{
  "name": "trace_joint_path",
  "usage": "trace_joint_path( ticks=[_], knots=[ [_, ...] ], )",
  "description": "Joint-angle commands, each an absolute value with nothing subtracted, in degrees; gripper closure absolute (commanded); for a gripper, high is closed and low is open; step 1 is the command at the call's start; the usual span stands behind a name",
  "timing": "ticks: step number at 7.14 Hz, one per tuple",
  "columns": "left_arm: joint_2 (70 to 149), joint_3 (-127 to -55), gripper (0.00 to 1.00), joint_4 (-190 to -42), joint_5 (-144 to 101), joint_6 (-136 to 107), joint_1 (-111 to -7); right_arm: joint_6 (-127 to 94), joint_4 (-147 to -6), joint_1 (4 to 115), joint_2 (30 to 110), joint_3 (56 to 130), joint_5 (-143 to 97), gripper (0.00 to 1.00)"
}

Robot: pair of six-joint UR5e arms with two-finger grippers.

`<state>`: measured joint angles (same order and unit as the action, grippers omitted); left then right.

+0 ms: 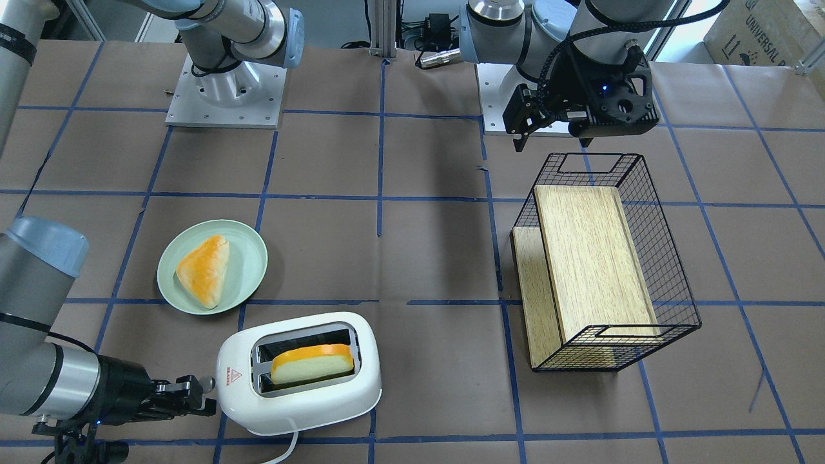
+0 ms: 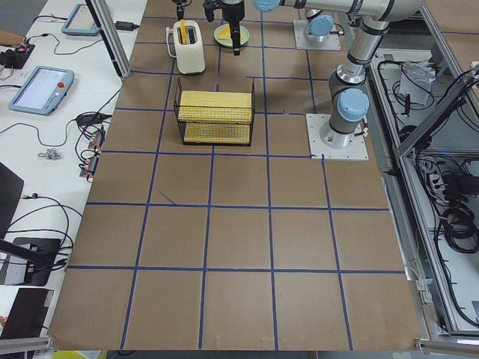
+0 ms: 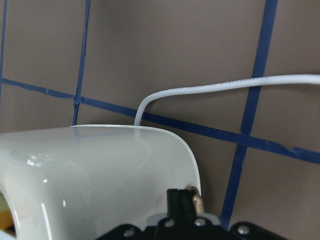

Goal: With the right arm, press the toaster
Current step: 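Lift the right gripper up and away from the toaster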

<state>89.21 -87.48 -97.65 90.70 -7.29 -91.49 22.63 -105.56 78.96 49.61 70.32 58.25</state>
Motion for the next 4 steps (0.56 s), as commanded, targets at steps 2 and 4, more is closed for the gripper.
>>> trace_joint_path(
  ticks=[2,4],
  knots=[
    [89.21,-87.45,0.00,-97.65,90.70,-7.29,-91.49,19.97,-100.33,84.86,51.06,57.10,82.96,0.00],
    [89.21,-87.54,0.00,-97.65,90.70,-7.29,-91.49,15.92,-95.21,89.29,51.15,52.04,91.31,0.00]
  ],
)
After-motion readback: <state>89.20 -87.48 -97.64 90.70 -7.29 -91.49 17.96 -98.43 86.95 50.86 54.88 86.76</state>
